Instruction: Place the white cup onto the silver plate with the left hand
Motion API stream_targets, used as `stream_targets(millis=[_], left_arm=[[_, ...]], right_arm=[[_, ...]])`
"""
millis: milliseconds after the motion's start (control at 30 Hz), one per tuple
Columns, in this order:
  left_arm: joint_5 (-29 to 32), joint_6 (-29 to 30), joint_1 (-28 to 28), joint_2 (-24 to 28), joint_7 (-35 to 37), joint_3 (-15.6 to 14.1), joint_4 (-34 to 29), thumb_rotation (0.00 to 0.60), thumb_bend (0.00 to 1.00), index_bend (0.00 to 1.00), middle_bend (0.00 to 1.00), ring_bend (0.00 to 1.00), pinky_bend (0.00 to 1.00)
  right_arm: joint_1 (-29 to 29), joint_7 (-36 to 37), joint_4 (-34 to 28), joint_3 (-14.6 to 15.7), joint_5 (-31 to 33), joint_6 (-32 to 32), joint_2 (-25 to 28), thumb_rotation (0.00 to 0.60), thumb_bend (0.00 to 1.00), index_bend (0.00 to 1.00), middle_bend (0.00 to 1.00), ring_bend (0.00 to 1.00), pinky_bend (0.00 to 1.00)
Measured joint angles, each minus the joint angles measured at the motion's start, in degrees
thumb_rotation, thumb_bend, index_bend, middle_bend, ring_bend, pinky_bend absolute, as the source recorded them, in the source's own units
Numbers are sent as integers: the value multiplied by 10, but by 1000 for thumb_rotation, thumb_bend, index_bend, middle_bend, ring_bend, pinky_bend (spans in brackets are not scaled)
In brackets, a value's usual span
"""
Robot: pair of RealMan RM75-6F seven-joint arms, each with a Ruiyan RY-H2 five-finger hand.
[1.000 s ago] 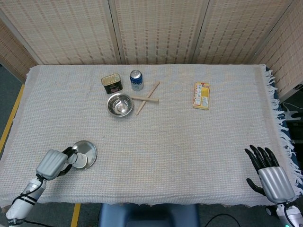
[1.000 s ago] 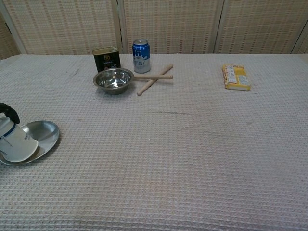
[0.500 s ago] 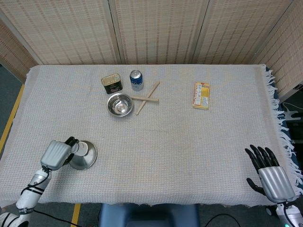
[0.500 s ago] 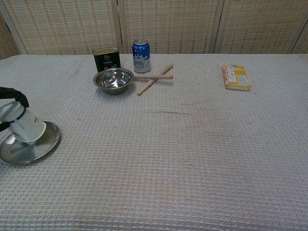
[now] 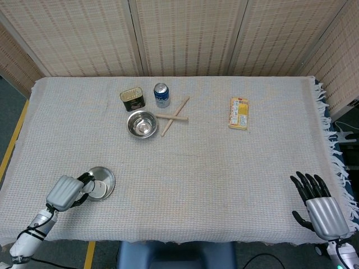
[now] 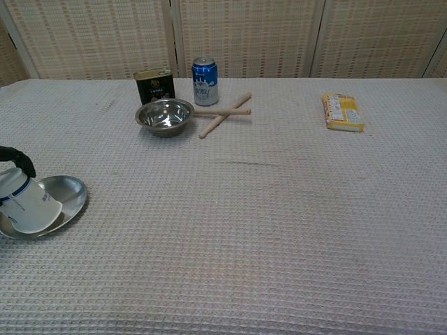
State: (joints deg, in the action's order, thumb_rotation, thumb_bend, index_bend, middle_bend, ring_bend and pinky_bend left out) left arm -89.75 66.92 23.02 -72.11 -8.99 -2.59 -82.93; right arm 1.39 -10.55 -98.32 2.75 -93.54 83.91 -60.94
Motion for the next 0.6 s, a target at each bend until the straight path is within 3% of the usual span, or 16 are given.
stream_targets(millis=[267,600], left_arm=[[6,-15,11,-3,3,6,12,600,471,532,715,775,961],[35,5,11,-51,-68,37,71,600,478,535,716,777,962]], right_arm=[[-1,-4,0,-2,5,0,-1,600,153,0,0,0,0],[2,-8,0,-3,11,-7,-4,600,153,0,0,0,0]])
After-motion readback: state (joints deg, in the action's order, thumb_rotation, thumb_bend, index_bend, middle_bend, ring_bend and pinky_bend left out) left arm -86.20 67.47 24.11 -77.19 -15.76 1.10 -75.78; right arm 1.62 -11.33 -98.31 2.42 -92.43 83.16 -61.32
